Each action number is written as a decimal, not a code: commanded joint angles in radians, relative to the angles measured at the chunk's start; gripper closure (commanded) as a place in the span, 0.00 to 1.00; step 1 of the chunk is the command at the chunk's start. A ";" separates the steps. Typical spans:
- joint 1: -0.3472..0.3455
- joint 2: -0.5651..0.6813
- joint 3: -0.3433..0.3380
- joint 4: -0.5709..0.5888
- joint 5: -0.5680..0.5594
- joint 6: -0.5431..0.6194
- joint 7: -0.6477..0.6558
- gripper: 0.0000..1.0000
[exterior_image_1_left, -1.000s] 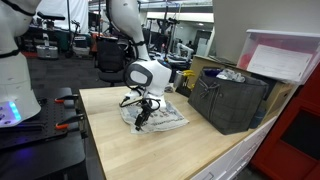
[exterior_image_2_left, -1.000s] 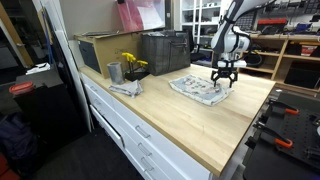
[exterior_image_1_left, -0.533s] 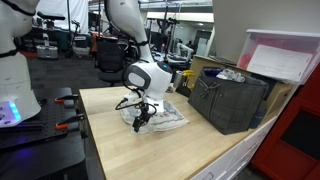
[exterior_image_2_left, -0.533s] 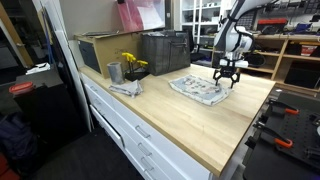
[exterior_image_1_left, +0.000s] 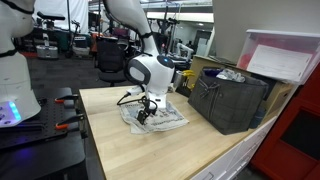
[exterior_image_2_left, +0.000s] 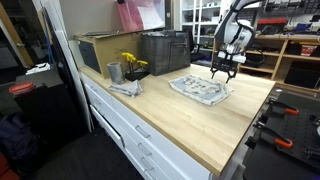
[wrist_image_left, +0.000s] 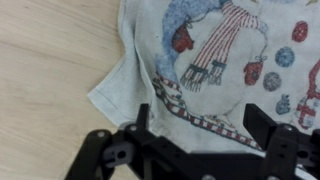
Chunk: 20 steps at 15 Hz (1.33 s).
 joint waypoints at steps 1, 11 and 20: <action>-0.007 -0.030 -0.004 -0.014 0.058 -0.033 -0.039 0.04; -0.007 -0.026 -0.023 -0.093 0.118 -0.026 -0.048 0.28; -0.001 -0.030 -0.050 -0.102 0.166 -0.022 -0.079 0.81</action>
